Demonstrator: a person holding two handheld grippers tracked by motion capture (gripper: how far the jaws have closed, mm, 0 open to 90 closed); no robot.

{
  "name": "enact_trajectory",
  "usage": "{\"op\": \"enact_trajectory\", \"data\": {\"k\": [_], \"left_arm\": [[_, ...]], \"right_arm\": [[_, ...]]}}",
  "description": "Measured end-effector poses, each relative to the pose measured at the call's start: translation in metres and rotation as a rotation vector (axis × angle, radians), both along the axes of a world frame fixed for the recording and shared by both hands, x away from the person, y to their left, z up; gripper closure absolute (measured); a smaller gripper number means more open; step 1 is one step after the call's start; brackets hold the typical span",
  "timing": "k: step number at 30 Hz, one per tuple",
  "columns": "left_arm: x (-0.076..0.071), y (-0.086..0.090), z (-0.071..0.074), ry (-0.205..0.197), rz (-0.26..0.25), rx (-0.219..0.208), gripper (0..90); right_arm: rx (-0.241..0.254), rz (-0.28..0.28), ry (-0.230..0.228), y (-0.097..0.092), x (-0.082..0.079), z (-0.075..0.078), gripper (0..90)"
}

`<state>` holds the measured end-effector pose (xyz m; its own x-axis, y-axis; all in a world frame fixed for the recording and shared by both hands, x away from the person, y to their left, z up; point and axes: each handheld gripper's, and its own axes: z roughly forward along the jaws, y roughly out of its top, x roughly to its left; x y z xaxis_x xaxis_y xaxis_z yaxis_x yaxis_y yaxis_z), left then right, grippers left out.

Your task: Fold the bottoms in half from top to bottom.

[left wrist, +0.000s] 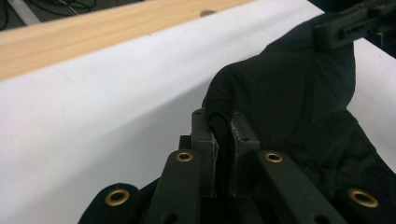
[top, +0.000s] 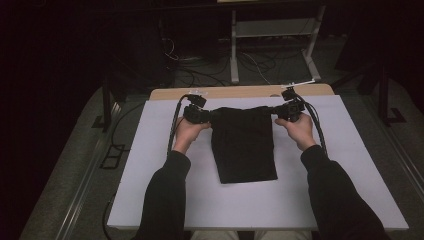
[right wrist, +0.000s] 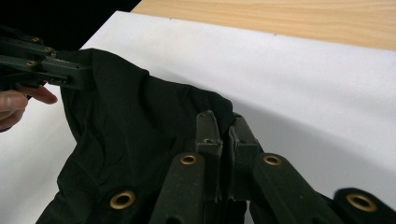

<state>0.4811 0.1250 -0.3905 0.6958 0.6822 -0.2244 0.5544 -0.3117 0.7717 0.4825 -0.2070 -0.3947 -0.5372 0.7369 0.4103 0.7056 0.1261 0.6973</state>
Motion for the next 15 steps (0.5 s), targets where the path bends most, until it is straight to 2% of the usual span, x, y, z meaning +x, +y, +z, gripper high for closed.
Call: {"op": "enact_trajectory", "data": {"k": [2, 7, 9, 15], "left_arm": [[0.005, -0.001, 0.0, -0.009, -0.004, 0.016, 82.6], [0.018, -0.002, -0.005, -0.016, 0.011, 0.014, 82.6], [0.022, -0.001, -0.008, -0.013, 0.021, -0.003, 82.6], [0.028, -0.001, -0.02, 0.004, 0.041, -0.011, 81.9]], "right_arm": [[0.009, -0.007, -0.008, -0.001, 0.003, 0.001, 84.1], [0.006, -0.024, -0.006, 0.001, 0.013, -0.001, 84.2], [0.011, -0.03, -0.004, 0.001, 0.017, -0.005, 84.2], [0.032, -0.06, 0.017, 0.002, 0.024, -0.018, 84.0]]}}
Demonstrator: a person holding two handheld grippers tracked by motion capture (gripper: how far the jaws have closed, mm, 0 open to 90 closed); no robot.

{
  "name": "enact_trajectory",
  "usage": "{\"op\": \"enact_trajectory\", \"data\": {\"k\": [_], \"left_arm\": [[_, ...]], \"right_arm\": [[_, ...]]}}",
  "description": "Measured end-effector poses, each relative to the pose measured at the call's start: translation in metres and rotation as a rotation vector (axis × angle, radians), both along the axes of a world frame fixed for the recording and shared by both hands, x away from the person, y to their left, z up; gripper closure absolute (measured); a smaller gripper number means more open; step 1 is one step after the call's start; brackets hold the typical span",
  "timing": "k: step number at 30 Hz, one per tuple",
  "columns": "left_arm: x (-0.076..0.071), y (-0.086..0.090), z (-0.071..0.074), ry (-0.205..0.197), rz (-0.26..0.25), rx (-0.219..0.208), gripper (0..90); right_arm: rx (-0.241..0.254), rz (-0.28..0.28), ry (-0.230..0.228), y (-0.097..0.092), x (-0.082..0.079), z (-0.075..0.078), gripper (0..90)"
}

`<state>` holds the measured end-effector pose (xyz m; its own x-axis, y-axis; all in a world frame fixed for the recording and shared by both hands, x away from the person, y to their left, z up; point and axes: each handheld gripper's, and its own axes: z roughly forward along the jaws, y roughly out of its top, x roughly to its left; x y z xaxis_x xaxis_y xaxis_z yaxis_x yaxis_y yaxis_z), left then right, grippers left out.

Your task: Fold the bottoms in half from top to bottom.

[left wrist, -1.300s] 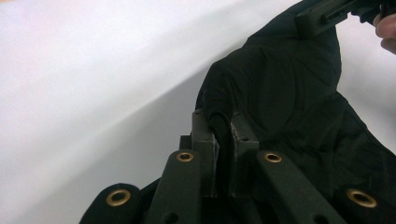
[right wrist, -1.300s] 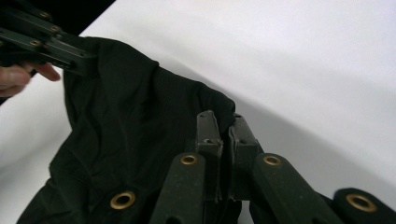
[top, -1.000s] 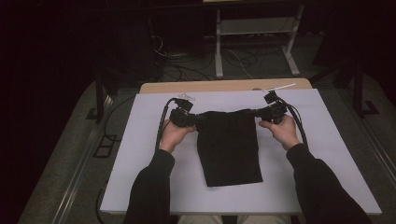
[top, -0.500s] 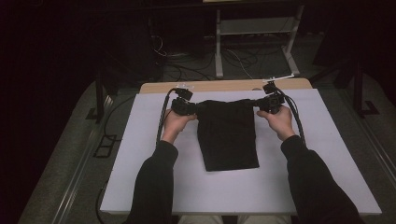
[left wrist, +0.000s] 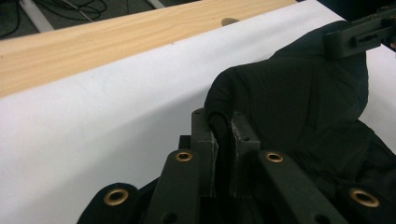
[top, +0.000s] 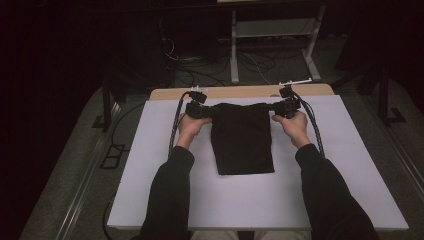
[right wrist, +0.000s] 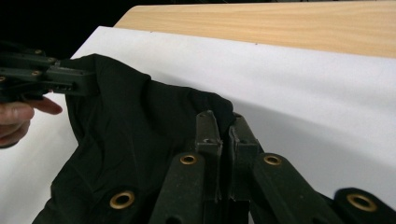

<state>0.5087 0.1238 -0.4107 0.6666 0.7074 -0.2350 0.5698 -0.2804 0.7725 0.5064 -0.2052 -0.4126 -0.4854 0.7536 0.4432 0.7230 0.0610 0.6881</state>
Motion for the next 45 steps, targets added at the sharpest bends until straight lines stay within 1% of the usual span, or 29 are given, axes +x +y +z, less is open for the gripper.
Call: {"op": "enact_trajectory", "data": {"k": [3, 4, 5, 7, 8, 9, 11, 12, 13, 14, 16, 17, 19, 21, 22, 23, 25, 27, 28, 29, 30, 33, 37, 41, 45], "left_arm": [[0.001, -0.001, -0.003, 0.004, 0.011, 0.008, 81.1], [0.001, -0.001, -0.004, -0.001, 0.02, 0.012, 80.0], [0.001, -0.001, -0.005, -0.006, 0.028, 0.012, 76.5], [-0.002, -0.001, -0.006, -0.039, 0.051, 0.012, 73.6], [-0.003, -0.001, -0.007, -0.047, 0.06, 0.005, 71.1], [-0.004, 0.0, -0.008, -0.042, 0.062, 0.001, 67.0], [-0.004, 0.001, -0.011, 0.0, 0.077, -0.008, 55.4], [-0.004, 0.002, -0.012, 0.021, 0.079, -0.016, 52.7], [-0.005, 0.002, -0.014, 0.03, 0.079, -0.024, 49.2], [-0.007, 0.003, -0.014, 0.03, 0.08, -0.02, 45.2], [-0.011, 0.003, -0.015, 0.007, 0.08, -0.005, 38.0], [-0.013, 0.003, -0.015, -0.004, 0.079, 0.005, 35.2], [-0.017, 0.003, -0.014, -0.017, 0.071, 0.021, 27.1], [-0.019, 0.004, -0.013, -0.017, 0.065, 0.001, 21.9], [-0.02, 0.005, -0.012, -0.013, 0.061, -0.019, 18.9], [-0.021, 0.006, -0.012, -0.014, 0.061, -0.027, 15.6], [-0.024, 0.007, -0.009, -0.023, 0.057, -0.027, 11.1], [-0.026, 0.008, -0.007, -0.009, 0.06, -0.029, 4.0], [-0.027, 0.009, -0.007, -0.001, 0.059, -0.03, 1.2], [-0.028, 0.01, -0.006, 0.002, 0.053, -0.029, 0.0], [-0.03, 0.012, -0.005, -0.001, 0.052, -0.029, 0.0], [-0.034, 0.016, -0.002, -0.006, 0.052, -0.046, 0.0], [-0.041, 0.022, -0.001, -0.023, 0.057, -0.059, 0.0], [-0.049, 0.029, 0.001, -0.031, 0.064, -0.05, 0.0], [-0.058, 0.034, 0.004, -0.038, 0.066, -0.05, 0.0]], "right_arm": [[-0.001, -0.007, 0.01, 0.001, 0.003, -0.006, 83.1], [-0.004, -0.008, 0.011, 0.002, 0.004, -0.008, 82.9], [-0.006, -0.004, 0.013, 0.003, 0.004, -0.009, 82.6], [-0.006, 0.001, 0.017, 0.003, 0.005, -0.011, 80.5], [-0.007, 0.002, 0.021, 0.004, 0.005, -0.012, 76.9], [-0.009, 0.001, 0.022, 0.004, 0.005, -0.013, 72.2], [-0.021, -0.002, 0.026, 0.004, 0.004, -0.013, 66.2], [-0.029, -0.001, 0.02, 0.004, 0.003, -0.012, 64.1], [-0.039, 0.0, 0.013, 0.005, 0.002, -0.011, 61.1], [-0.047, 0.003, 0.007, 0.005, 0.001, -0.01, 57.7], [-0.052, 0.02, -0.001, 0.006, -0.001, -0.007, 51.9], [-0.062, 0.029, -0.013, 0.006, -0.003, -0.006, 48.2], [-0.062, 0.046, -0.032, 0.006, -0.008, -0.002, 42.0], [-0.059, 0.049, -0.048, 0.005, -0.013, 0.0, 33.8], [-0.068, 0.046, -0.053, 0.005, -0.016, 0.002, 28.7], [-0.072, 0.043, -0.057, 0.004, -0.018, 0.003, 23.5], [-0.083, 0.039, -0.06, 0.003, -0.024, 0.006, 12.6], [-0.087, 0.032, -0.074, 0.0, -0.029, 0.007, 10.8], [-0.087, 0.032, -0.077, -0.001, -0.032, 0.007, 6.3], [-0.086, 0.033, -0.076, -0.002, -0.034, 0.007, 2.2], [-0.087, 0.035, -0.073, -0.003, -0.036, 0.007, 0.4], [-0.077, 0.04, -0.07, -0.007, -0.043, 0.008, 0.4], [-0.093, 0.054, -0.07, -0.012, -0.052, 0.011, 0.0], [-0.088, 0.058, -0.085, -0.017, -0.062, 0.014, 0.0], [-0.084, 0.058, -0.095, -0.024, -0.072, 0.014, 0.0]]}}
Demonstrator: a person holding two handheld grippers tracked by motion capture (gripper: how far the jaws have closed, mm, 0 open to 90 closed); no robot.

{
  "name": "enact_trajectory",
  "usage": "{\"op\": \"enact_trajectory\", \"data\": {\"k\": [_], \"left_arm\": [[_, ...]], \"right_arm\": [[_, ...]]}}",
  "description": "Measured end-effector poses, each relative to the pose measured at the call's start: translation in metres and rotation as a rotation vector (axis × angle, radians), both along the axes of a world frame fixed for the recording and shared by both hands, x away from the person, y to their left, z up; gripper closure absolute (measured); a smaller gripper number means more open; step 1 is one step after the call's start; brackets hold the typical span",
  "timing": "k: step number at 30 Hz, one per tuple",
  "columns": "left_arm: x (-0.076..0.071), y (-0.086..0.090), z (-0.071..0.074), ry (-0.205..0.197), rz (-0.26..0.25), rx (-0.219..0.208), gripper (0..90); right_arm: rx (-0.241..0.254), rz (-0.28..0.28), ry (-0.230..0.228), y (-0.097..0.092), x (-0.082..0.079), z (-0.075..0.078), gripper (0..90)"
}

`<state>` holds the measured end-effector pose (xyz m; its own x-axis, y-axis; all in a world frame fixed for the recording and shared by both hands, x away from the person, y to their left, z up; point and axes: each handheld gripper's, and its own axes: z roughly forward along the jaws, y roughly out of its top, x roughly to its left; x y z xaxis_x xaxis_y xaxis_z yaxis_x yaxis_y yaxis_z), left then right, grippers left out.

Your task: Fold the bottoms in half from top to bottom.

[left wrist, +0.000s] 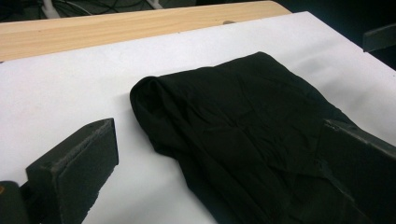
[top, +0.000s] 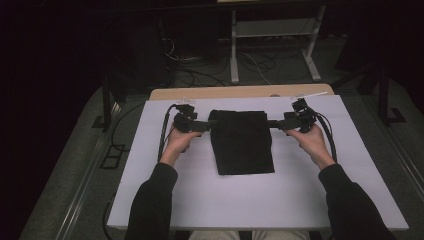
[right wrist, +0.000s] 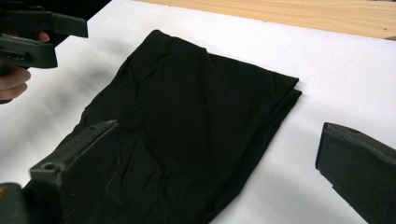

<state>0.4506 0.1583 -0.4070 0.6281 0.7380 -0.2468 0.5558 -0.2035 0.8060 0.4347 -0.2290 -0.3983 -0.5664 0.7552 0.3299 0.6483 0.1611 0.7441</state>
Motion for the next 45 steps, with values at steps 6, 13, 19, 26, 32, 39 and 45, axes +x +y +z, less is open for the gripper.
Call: {"op": "enact_trajectory", "data": {"k": [6, 13, 19, 26, 32, 39, 45], "left_arm": [[-0.013, 0.003, 0.002, -0.017, -0.013, 0.014, 0.0], [-0.028, 0.007, 0.011, -0.048, -0.013, 0.014, 0.0], [-0.038, 0.012, 0.013, -0.06, -0.013, 0.01, 0.0], [-0.047, 0.014, 0.01, -0.064, -0.015, 0.005, 0.0], [-0.056, 0.014, 0.006, -0.068, -0.03, 0.009, 0.0], [-0.067, 0.012, -0.001, -0.069, -0.034, 0.006, 0.0], [-0.08, 0.013, -0.003, -0.081, -0.052, -0.003, 0.0]], "right_arm": [[-0.013, -0.004, -0.015, -0.009, -0.013, -0.001, 0.0], [-0.022, -0.005, -0.023, -0.019, -0.026, 0.0, 0.0], [-0.02, -0.004, -0.036, -0.023, -0.037, 0.003, 0.0], [-0.024, -0.007, -0.039, -0.026, -0.044, 0.002, 0.0], [-0.024, -0.006, -0.03, -0.029, -0.052, -0.003, 0.0], [-0.016, -0.011, -0.034, -0.036, -0.067, -0.008, 0.0], [-0.009, -0.005, -0.04, -0.039, -0.082, -0.013, 0.0]]}}
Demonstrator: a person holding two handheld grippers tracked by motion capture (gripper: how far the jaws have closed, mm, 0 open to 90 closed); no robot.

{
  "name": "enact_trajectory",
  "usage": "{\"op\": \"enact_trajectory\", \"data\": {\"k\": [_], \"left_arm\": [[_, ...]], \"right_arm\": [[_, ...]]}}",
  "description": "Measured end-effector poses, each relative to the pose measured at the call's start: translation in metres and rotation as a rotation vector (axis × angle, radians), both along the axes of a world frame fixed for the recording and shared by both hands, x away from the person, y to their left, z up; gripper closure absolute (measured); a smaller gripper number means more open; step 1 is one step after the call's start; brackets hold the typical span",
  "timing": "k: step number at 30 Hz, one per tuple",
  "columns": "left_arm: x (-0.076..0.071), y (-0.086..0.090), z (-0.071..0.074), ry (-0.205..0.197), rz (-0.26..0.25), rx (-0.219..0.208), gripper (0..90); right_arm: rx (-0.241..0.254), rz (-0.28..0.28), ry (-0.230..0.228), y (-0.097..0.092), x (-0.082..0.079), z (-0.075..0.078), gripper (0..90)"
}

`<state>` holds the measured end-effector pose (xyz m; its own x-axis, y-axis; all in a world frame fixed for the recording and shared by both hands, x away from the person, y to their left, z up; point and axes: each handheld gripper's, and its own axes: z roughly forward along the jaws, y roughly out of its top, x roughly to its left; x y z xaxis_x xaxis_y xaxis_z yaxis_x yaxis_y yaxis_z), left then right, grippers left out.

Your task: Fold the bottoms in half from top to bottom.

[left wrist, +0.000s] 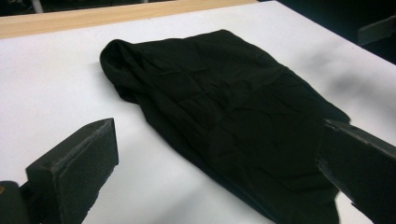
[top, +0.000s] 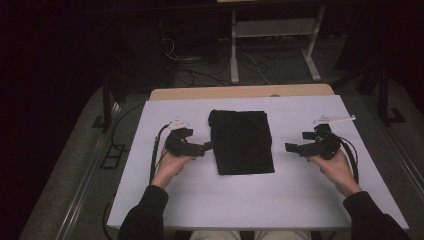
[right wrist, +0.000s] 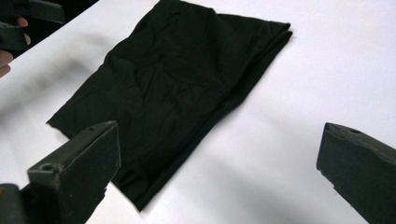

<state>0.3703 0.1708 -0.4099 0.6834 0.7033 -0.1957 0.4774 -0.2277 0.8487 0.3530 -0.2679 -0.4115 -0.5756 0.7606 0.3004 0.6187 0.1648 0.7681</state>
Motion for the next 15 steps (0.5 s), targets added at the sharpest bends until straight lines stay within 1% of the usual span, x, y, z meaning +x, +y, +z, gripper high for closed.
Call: {"op": "enact_trajectory", "data": {"k": [4, 7, 11, 15], "left_arm": [[-0.008, 0.001, 0.001, -0.012, -0.008, -0.005, 0.0], [-0.016, 0.002, 0.002, -0.029, -0.015, -0.011, 0.0], [-0.028, 0.003, -0.001, -0.041, -0.036, -0.022, 0.0], [-0.036, 0.005, -0.004, -0.053, -0.041, -0.016, 0.0]], "right_arm": [[-0.002, 0.009, 0.002, -0.001, -0.009, -0.004, 0.0], [0.005, 0.014, -0.003, -0.001, -0.017, -0.006, 0.0], [0.009, 0.023, -0.007, -0.002, -0.026, -0.008, 0.0], [0.009, 0.034, -0.01, -0.001, -0.034, -0.01, 0.0]]}}
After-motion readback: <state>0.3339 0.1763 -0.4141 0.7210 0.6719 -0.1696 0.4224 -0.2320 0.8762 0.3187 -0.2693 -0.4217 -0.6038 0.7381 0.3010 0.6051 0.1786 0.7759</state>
